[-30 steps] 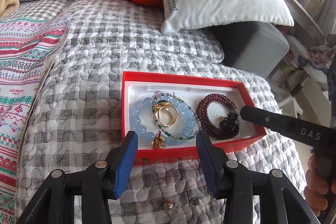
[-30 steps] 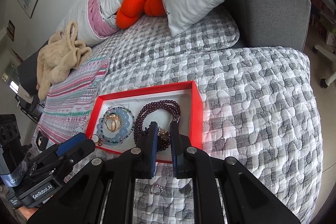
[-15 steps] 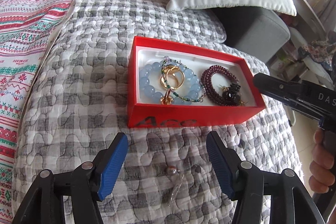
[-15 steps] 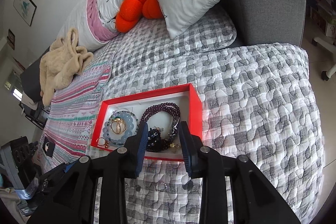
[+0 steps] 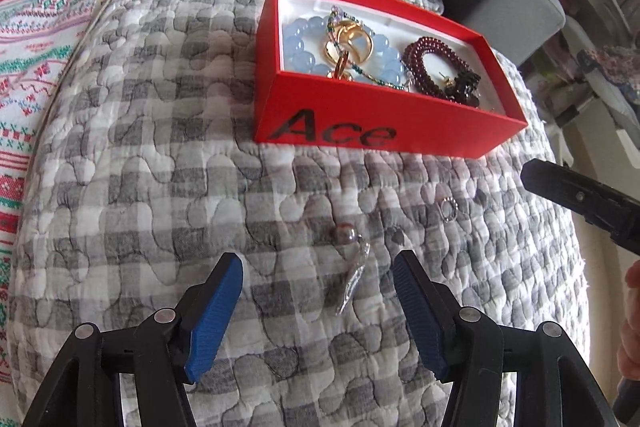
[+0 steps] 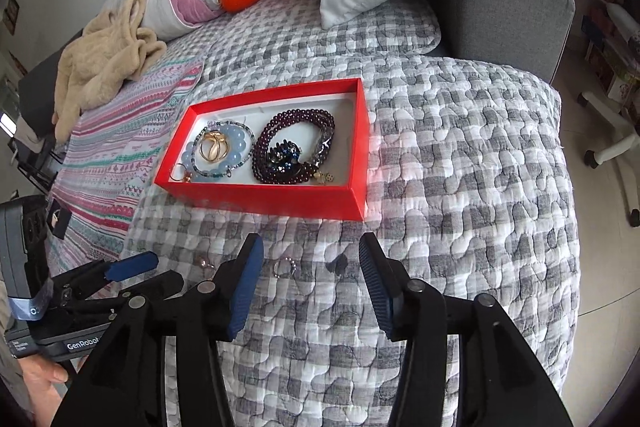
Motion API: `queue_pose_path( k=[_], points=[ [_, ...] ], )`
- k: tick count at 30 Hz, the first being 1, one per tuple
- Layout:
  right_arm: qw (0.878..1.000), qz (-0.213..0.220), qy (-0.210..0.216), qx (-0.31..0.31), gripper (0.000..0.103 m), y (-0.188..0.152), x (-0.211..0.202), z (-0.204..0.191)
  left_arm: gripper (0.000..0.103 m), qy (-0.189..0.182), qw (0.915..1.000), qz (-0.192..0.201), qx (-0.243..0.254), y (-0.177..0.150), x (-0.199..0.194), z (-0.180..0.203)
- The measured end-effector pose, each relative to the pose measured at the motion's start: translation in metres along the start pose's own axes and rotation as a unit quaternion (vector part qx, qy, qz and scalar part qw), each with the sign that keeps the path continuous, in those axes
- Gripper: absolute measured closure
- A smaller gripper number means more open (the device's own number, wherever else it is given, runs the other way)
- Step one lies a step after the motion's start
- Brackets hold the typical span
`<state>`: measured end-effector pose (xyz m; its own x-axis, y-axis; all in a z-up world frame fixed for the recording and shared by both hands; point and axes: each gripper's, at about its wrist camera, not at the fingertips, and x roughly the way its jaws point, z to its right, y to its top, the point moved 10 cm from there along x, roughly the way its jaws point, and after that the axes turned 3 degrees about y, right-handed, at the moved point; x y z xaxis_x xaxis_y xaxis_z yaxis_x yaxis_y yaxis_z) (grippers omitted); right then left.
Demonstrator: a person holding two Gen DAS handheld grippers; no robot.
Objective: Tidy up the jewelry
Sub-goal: 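Withdraw both tools from the box toward the pearl earring and silver ring, then grasp the pearl drop earring with the left tool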
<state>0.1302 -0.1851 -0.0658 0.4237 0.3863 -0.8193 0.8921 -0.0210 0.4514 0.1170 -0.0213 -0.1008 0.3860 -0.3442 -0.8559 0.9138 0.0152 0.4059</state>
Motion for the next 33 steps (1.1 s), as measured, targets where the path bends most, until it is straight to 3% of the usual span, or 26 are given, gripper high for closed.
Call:
queue_pose_path(
  k=[5, 7, 9, 20, 26, 33],
  points=[
    [1.0, -0.016, -0.027, 0.003, 0.05, -0.012, 0.003, 0.013, 0.039, 0.003, 1.0, 0.001, -0.008, -0.004, -0.001, -0.001],
    [0.999, -0.017, -0.035, 0.003, 0.05, -0.015, 0.003, 0.017, 0.055, 0.009, 0.9999, -0.003, -0.006, -0.005, 0.002, 0.0],
    [0.999, -0.018, -0.037, 0.006, 0.05, -0.017, 0.003, 0.02, 0.059, 0.03, 0.9995, -0.008, -0.004, -0.008, 0.006, -0.001],
    [0.999, -0.026, -0.047, 0.005, 0.05, -0.031, 0.004, 0.025, 0.054, 0.116, 0.9913, 0.037, 0.05, -0.01, 0.013, 0.014],
    [0.998, -0.03, -0.052, 0.008, 0.05, -0.039, 0.008, 0.027, 0.052, 0.125, 0.9878, 0.063, 0.068, -0.008, 0.013, 0.02],
    [0.997, -0.032, -0.064, -0.007, 0.05, -0.055, 0.014, 0.026, 0.05, 0.105, 0.984, 0.112, 0.091, -0.013, 0.011, 0.03]
  ],
)
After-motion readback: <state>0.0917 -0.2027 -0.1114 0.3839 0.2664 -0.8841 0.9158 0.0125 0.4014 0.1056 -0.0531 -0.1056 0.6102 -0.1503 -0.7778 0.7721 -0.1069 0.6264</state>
